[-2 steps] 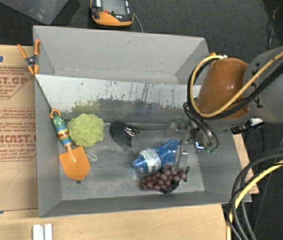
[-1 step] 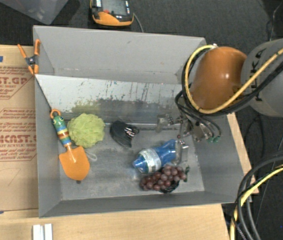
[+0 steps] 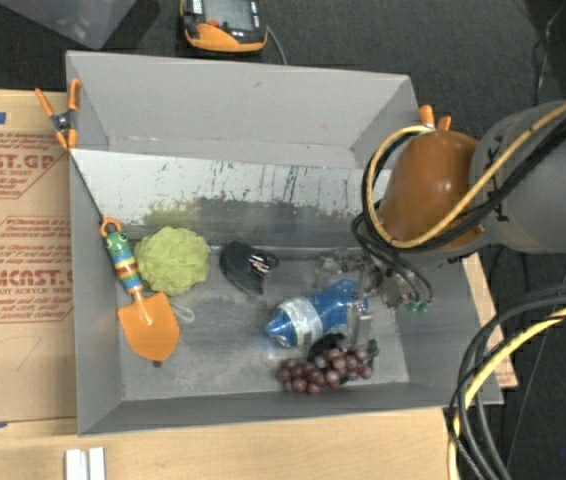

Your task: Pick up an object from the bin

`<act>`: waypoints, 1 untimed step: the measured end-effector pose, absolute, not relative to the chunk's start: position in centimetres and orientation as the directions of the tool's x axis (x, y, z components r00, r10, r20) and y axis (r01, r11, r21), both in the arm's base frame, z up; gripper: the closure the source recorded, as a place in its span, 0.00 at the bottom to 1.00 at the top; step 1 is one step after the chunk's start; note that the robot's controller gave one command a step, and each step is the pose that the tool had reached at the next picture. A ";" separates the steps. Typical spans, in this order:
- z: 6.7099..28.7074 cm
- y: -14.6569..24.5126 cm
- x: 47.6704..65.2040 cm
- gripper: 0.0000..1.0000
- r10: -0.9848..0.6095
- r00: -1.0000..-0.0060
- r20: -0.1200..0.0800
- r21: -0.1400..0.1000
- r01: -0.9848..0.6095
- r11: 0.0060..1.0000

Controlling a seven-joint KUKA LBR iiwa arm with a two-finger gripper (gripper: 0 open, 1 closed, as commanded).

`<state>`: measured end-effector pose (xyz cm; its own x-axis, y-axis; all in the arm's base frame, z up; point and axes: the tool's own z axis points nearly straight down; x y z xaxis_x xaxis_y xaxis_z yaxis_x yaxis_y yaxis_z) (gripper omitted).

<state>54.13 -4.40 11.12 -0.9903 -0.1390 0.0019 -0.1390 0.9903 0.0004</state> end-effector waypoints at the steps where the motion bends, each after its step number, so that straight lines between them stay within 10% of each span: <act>1: 11.7 -4.4 51.9 0.00 -0.438 -0.899 -0.015 -0.005 -0.438 0.899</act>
Offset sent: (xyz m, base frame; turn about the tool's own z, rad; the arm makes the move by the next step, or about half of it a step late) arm -0.0056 0.0093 -0.0400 -0.2470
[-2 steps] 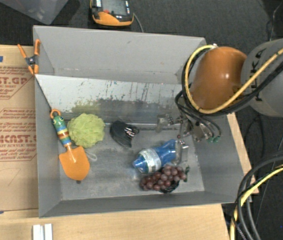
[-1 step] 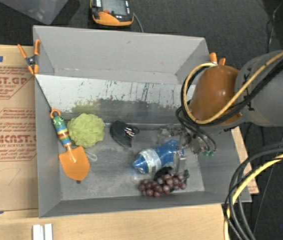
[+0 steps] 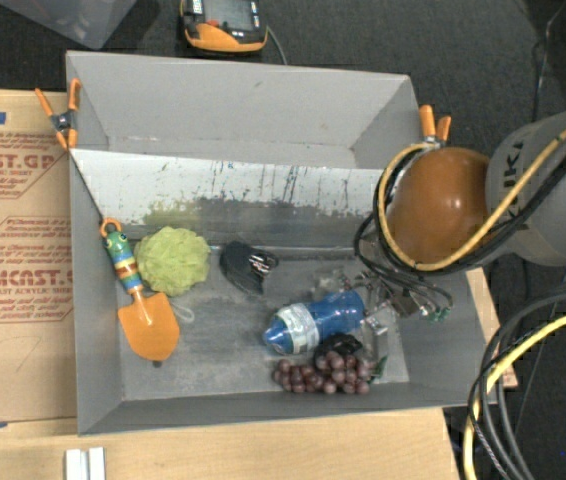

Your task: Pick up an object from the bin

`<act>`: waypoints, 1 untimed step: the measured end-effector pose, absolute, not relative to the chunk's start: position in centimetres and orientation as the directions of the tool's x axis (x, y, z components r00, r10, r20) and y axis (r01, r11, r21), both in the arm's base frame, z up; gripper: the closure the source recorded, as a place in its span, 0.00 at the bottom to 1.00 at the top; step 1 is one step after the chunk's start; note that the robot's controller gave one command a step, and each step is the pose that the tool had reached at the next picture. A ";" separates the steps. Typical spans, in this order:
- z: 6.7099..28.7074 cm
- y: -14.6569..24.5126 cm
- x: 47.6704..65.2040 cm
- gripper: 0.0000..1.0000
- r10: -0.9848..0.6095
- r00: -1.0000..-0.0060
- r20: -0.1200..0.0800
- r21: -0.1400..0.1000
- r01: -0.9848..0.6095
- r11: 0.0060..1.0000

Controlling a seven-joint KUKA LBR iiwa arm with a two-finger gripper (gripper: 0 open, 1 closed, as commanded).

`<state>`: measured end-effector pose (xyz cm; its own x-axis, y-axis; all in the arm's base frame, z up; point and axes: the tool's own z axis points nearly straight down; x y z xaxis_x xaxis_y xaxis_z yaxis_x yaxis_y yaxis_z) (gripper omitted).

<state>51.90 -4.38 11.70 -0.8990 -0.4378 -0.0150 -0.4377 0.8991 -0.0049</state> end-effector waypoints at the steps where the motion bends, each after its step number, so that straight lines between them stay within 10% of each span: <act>1: 7.6 -3.4 53.8 1.00 -0.377 -0.926 -0.002 -0.002 -0.377 0.926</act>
Offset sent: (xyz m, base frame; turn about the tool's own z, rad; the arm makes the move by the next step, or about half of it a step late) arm 0.0000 0.0000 0.0000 0.0000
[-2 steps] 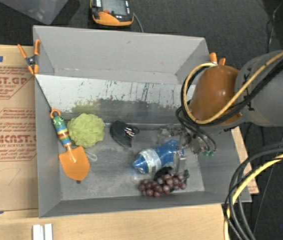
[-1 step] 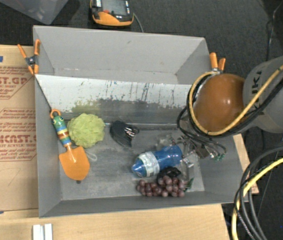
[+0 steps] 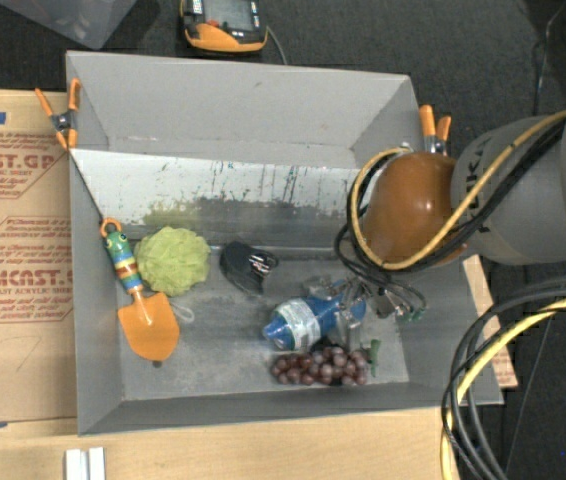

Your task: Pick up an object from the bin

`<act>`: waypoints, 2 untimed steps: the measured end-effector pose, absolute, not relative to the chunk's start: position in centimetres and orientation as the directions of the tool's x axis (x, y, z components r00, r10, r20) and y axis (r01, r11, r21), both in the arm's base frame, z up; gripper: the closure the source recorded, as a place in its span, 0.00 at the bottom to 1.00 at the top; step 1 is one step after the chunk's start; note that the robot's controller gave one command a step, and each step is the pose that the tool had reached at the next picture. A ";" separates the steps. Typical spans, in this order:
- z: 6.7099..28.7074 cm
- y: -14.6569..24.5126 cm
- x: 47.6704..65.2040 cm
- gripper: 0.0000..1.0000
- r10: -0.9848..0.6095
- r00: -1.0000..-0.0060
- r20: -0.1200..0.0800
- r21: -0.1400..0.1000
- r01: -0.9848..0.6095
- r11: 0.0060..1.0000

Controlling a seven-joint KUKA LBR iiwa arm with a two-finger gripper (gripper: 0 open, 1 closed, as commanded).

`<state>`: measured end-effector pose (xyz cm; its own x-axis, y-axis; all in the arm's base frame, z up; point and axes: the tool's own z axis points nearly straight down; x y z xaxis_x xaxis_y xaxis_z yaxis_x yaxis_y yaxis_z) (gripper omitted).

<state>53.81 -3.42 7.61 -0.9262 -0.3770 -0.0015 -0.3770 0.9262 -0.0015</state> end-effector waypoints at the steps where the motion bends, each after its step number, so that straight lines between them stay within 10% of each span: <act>1: 7.6 -3.4 53.8 1.00 -0.377 -0.926 -0.001 -0.002 -0.377 0.926; 2: 7.6 -3.5 53.9 1.00 -0.365 -0.931 -0.001 -0.001 -0.365 0.931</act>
Offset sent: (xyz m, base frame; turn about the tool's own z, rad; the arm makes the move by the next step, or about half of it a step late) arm -0.0010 -0.0020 -0.0061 0.0159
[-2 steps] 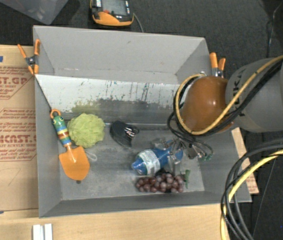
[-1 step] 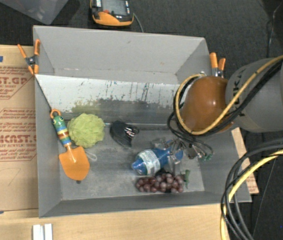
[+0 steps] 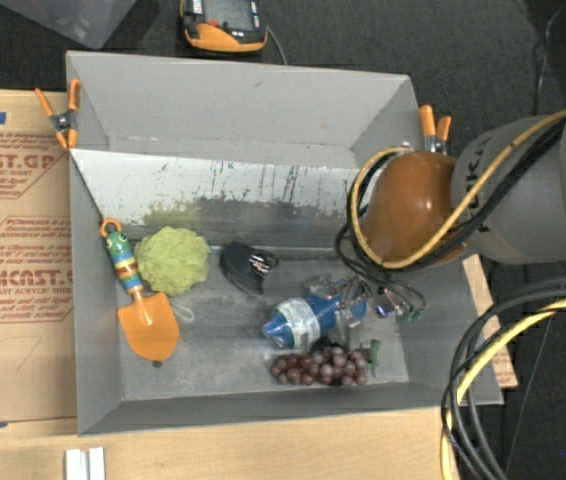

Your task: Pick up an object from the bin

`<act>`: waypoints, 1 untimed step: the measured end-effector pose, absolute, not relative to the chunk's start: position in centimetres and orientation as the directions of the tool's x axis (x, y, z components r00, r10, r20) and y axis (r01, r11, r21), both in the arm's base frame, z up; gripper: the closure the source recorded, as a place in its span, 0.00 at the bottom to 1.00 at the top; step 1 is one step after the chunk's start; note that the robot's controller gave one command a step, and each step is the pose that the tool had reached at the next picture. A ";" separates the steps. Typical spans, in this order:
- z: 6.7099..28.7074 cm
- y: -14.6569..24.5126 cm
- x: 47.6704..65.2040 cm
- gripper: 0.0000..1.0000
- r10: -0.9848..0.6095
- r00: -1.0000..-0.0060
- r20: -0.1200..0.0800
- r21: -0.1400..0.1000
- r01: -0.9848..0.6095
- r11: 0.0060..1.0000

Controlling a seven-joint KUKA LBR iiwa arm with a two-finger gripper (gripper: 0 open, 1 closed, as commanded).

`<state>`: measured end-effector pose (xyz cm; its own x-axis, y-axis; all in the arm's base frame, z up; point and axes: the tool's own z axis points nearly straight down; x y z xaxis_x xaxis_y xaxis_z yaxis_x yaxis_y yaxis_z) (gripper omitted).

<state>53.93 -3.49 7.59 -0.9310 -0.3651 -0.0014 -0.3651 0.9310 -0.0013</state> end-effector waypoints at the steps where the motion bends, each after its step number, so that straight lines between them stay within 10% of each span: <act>1: 7.6 -3.4 53.9 1.00 -0.372 -0.928 -0.004 -0.003 -0.372 0.928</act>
Offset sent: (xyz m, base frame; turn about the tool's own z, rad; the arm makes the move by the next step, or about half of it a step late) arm 0.0379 -0.0053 -0.0059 -0.0348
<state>53.86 -3.37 7.61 -0.9283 -0.3719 -0.0036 -0.3719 0.9283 -0.0033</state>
